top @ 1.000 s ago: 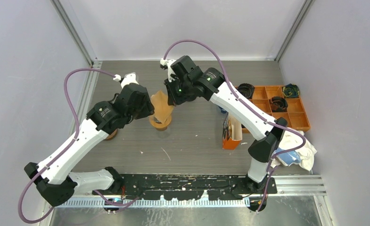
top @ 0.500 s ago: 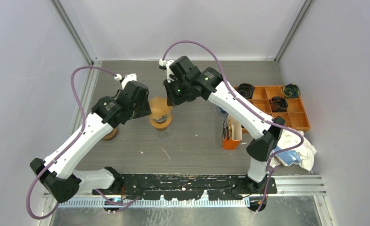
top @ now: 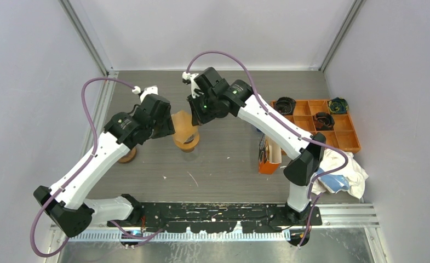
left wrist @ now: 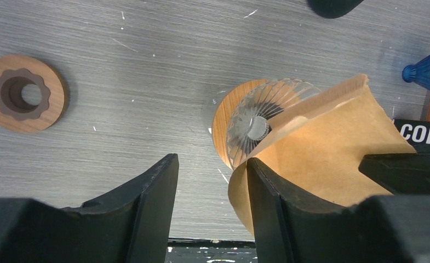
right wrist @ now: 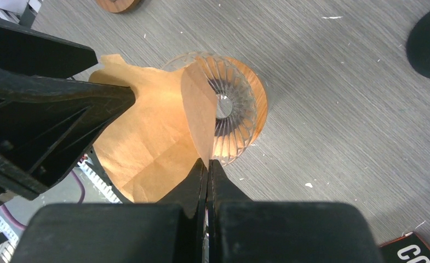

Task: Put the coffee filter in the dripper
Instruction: Place the coffee filter in the coffee dripper.

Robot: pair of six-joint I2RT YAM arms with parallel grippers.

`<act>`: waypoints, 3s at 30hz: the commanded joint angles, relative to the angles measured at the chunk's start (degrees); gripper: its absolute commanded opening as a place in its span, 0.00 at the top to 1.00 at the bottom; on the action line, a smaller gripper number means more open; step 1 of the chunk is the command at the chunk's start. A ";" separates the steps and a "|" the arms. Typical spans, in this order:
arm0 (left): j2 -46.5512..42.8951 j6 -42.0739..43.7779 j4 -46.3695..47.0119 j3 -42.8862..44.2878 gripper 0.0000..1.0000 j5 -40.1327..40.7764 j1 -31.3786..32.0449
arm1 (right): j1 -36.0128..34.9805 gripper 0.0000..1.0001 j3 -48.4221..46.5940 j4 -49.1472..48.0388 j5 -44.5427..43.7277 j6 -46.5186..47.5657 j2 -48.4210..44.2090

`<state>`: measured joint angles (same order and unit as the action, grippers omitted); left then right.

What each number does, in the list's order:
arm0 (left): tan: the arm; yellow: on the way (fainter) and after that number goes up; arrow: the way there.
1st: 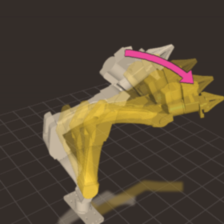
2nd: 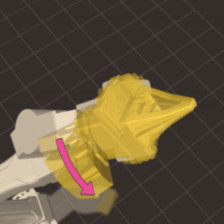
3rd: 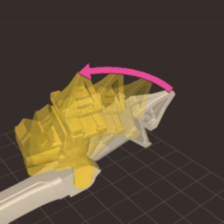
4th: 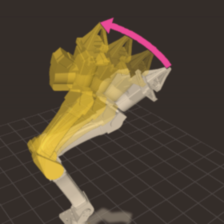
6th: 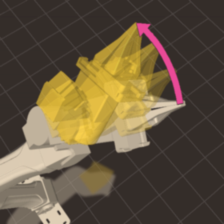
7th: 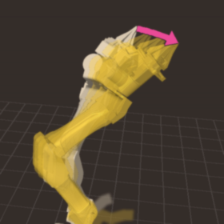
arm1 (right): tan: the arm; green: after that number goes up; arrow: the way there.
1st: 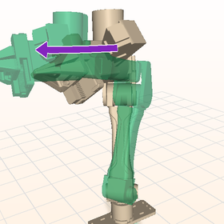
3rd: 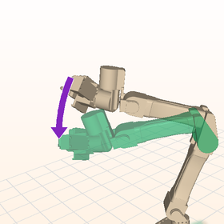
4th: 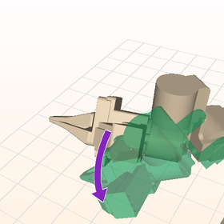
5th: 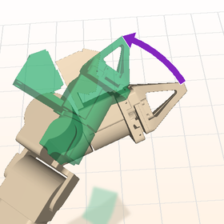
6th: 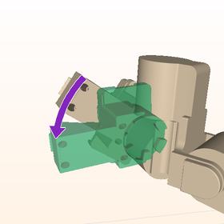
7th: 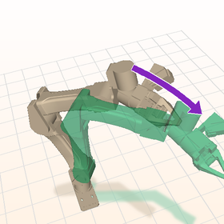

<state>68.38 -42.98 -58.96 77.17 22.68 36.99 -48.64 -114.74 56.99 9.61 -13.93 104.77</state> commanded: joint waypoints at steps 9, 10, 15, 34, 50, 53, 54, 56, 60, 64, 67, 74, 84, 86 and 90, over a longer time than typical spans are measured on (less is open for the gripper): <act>1.54 1.65 0.07 0.53 0.48 -1.73 -1.16 | 1.08 0.94 2.57 -4.16 1.56 -0.83 1.08; 1.76 1.69 0.18 0.41 0.48 -1.80 -1.28 | 1.17 0.93 2.63 -4.17 1.48 -0.77 1.24; 2.66 1.89 0.42 0.00 0.48 -2.47 -1.60 | 1.18 0.86 2.66 -4.22 1.22 -0.50 1.58; 2.84 2.15 2.28 -2.34 0.46 -4.92 -3.49 | 1.18 0.62 3.65 -4.38 -4.40 1.03 0.43; 2.57 2.12 2.80 -3.38 0.40 -5.70 -3.90 | 1.18 0.56 9.53 -9.61 -3.39 2.30 -0.66; 2.39 2.07 3.01 -3.44 0.38 -5.99 -4.17 | 1.18 0.56 9.52 -9.62 -3.19 2.41 -0.80; 2.23 1.99 3.02 -3.49 0.37 -6.02 -4.25 | 1.18 0.56 9.45 -9.62 -3.31 2.44 -0.86; 1.88 1.96 3.39 -3.61 0.34 -6.46 -4.59 | 1.18 0.55 9.43 -9.62 -3.52 2.59 -1.12; 0.43 1.89 4.87 -4.06 0.26 -9.92 -6.16 | 1.18 0.54 9.31 -9.96 -3.63 2.61 -1.92; -1.26 1.83 7.00 -4.77 0.14 -12.47 -7.33 | 1.18 0.54 9.22 -10.05 -3.55 2.67 -1.82; -1.20 2.71 8.42 -4.84 0.09 -14.40 -7.84 | 1.07 0.54 9.28 -10.06 -3.07 2.68 -1.59; 2.80 3.81 10.03 -4.04 0.07 -16.65 -8.84 | 1.09 0.54 9.61 -10.15 -3.19 2.53 -1.67; 6.83 3.37 11.41 -5.90 0.08 -14.35 -10.29 | 1.05 0.54 10.33 -10.49 -3.09 2.76 -1.33; 7.06 3.05 11.41 -6.57 0.09 -13.79 -10.36 | 1.09 0.54 10.68 -10.55 -3.48 2.82 -1.32; 6.90 2.33 11.41 -8.07 0.09 -13.33 -10.53 | 1.07 0.53 11.42 -11.01 -3.75 2.93 -1.48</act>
<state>75.64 -40.07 -49.87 70.00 7.97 26.92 -47.51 -103.61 48.23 6.28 -12.08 106.69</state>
